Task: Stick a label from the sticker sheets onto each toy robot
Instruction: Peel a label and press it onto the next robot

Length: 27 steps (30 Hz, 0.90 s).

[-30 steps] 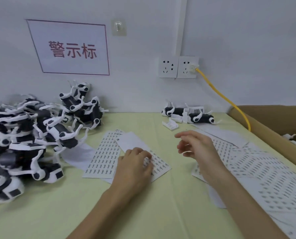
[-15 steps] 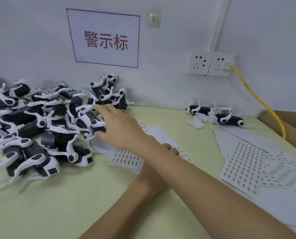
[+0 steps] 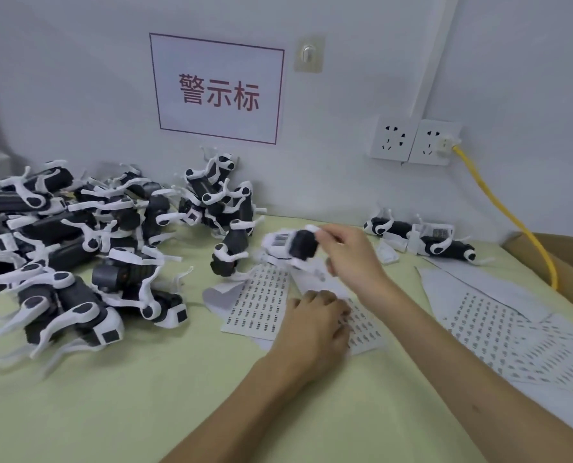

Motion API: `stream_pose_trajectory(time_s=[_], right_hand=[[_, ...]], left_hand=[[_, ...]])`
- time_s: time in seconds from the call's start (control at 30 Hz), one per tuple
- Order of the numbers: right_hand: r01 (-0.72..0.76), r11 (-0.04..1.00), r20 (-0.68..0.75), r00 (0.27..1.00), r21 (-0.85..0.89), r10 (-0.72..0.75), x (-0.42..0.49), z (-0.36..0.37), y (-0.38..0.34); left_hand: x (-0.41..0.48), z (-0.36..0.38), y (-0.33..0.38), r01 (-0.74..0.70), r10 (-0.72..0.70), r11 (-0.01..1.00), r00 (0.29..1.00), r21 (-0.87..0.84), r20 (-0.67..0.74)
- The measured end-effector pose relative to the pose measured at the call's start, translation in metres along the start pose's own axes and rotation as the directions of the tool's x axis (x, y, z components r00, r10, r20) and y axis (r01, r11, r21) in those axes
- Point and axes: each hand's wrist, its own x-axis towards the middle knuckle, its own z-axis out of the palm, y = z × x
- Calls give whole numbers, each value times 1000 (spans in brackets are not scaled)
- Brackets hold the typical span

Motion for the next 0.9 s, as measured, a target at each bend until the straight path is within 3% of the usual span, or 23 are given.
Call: stream_pose_trajectory(time_s=[0.07,0.17,0.23,0.3,0.37,0.47,0.57,0.63,0.73,0.8,0.9], right_hand=[[-133,964,-40,989,230,146,-13,-36,17],[-252,804,26,959,539,283,-41,-75,40],[-289,654,76,939,699,334,-59,-84,51],[-304,526,131,931,795,340,-72,-85,56],[-304,478,166,936,824,310,-81,-82,54],[-310,523,202,946,794,254,-91,-72,45],[-321,603,234,947,730,221,-99,-62,41],[-315,718,175,948,621,264,-102,-58,41],[-274,856,-44,945,439,325,-102,-58,39],[-160,909,-129,966,385,224,-102,-62,38],[-60,944,-65,994,323,85,-103,-64,39]], left_hand=[[0,1,3,3,-3,1000,1000,-6,-15],[1,-2,4,13,-15,999,999,-46,-39],[1,-9,9,48,-65,972,996,-228,-68],[2,-14,16,147,-176,781,984,-607,13],[4,-22,26,283,-206,463,956,-840,208],[5,-25,36,366,-176,145,924,-919,340],[3,-23,37,319,-165,43,937,-947,308],[3,-24,35,292,-177,15,942,-956,285],[0,-29,34,253,-207,47,949,-966,239],[-2,-28,34,238,-232,111,950,-965,208],[-4,-25,39,223,-277,169,946,-960,170]])
